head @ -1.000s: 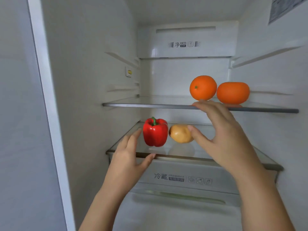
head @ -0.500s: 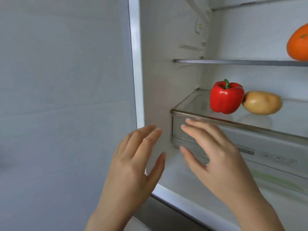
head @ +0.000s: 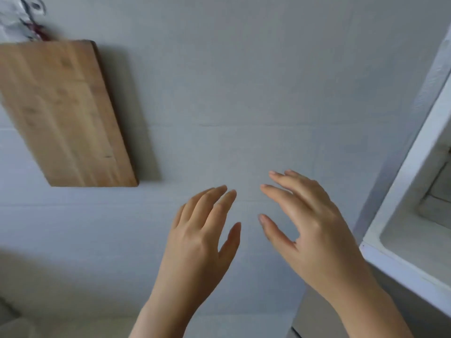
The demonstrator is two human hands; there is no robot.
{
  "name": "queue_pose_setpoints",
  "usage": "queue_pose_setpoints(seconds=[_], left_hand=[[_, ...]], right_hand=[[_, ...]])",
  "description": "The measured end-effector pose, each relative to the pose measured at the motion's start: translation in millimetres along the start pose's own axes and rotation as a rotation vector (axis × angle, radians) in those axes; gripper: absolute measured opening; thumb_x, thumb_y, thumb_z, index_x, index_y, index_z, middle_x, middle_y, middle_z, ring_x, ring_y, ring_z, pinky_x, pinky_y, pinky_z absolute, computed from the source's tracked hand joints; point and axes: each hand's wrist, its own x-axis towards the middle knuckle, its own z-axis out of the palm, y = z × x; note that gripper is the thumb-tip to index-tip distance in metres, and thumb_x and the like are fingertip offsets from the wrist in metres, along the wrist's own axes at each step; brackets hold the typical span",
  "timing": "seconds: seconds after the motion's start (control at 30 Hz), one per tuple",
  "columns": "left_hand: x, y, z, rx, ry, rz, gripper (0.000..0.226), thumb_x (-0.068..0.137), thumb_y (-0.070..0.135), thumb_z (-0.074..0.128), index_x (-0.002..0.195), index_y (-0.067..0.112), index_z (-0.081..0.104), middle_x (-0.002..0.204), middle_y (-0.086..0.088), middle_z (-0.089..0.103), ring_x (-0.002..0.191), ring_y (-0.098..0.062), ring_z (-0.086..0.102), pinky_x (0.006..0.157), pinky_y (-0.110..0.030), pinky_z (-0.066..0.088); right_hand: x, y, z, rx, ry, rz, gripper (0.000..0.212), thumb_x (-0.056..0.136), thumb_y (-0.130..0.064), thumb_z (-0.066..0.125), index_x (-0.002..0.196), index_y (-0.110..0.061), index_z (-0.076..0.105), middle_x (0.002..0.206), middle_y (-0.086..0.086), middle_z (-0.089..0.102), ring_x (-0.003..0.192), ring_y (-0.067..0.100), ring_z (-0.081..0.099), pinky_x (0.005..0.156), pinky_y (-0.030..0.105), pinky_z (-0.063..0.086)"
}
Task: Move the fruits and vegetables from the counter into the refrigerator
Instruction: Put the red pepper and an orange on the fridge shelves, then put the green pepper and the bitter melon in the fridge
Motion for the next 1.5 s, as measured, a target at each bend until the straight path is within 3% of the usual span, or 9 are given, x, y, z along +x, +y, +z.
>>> queue_pose_setpoints(seconds=[0.13,0.3,0.57,0.73,0.97,1.13,1.5], left_hand=[[-40.6,-54.0,-60.5,0.191,0.043,-0.189,0.041,0.084,0.033,0.047,0.119,0.012,0.057,0.121,-0.006,0.060,0.112,-0.023,0.052,0.090,-0.036,0.044],[-111.7,-103.8,-140.4,0.434,0.100,-0.446,0.041,0.083,0.035,0.047,0.118,0.016,0.054,0.122,-0.006,0.060,0.113,-0.022,0.049,0.092,-0.037,0.040],[-220.6,-142.2,-255.6,0.737,0.230,-0.792,0.043,0.082,0.035,0.047,0.115,0.011,0.061,0.120,-0.006,0.061,0.114,-0.020,0.045,0.095,-0.033,0.033],[-274.6,-169.1,-307.8,0.926,0.282,-0.975,0.043,0.082,0.036,0.046,0.115,0.012,0.060,0.122,-0.006,0.060,0.115,-0.022,0.047,0.095,-0.040,0.038],[-309.3,-231.5,-387.3,1.188,0.329,-1.120,0.043,0.080,0.034,0.046,0.113,0.011,0.062,0.120,-0.008,0.061,0.111,-0.026,0.054,0.092,-0.046,0.043],[-335.8,-257.6,-445.8,1.340,0.383,-1.238,0.043,0.080,0.034,0.045,0.113,0.011,0.061,0.120,-0.008,0.061,0.114,-0.019,0.043,0.092,-0.047,0.041],[-444.3,-272.2,-553.0,1.445,0.503,-1.432,0.042,0.081,0.035,0.045,0.115,0.016,0.058,0.120,-0.004,0.060,0.113,-0.016,0.043,0.095,-0.043,0.036]], right_hand=[[17.3,-68.8,57.6,0.163,-0.055,-0.117,0.038,0.084,-0.032,0.050,0.109,-0.008,0.065,0.116,0.009,0.062,0.114,0.028,0.055,0.089,0.050,0.048],[26.4,-172.6,122.1,0.391,-0.173,-0.258,0.041,0.084,-0.037,0.047,0.111,-0.012,0.064,0.121,0.007,0.061,0.118,0.024,0.050,0.095,0.038,0.042],[14.2,-345.7,194.7,0.814,-0.344,-0.553,0.040,0.082,-0.037,0.049,0.112,-0.014,0.064,0.123,0.007,0.059,0.121,0.023,0.046,0.095,0.047,0.044],[1.8,-442.7,237.6,0.984,-0.450,-0.691,0.040,0.082,-0.037,0.049,0.112,-0.014,0.063,0.122,0.006,0.060,0.120,0.025,0.048,0.090,0.054,0.046],[17.9,-584.5,289.1,1.187,-0.578,-0.834,0.046,0.081,-0.042,0.046,0.117,-0.015,0.060,0.126,0.007,0.057,0.124,0.027,0.046,0.094,0.055,0.042],[26.1,-673.1,309.8,1.302,-0.602,-0.950,0.045,0.080,-0.042,0.047,0.115,-0.017,0.061,0.125,0.006,0.058,0.120,0.027,0.049,0.092,0.054,0.044],[-32.0,-849.7,314.1,1.422,-0.685,-1.138,0.044,0.079,-0.044,0.047,0.112,-0.018,0.063,0.120,0.004,0.061,0.115,0.028,0.055,0.090,0.047,0.047]])
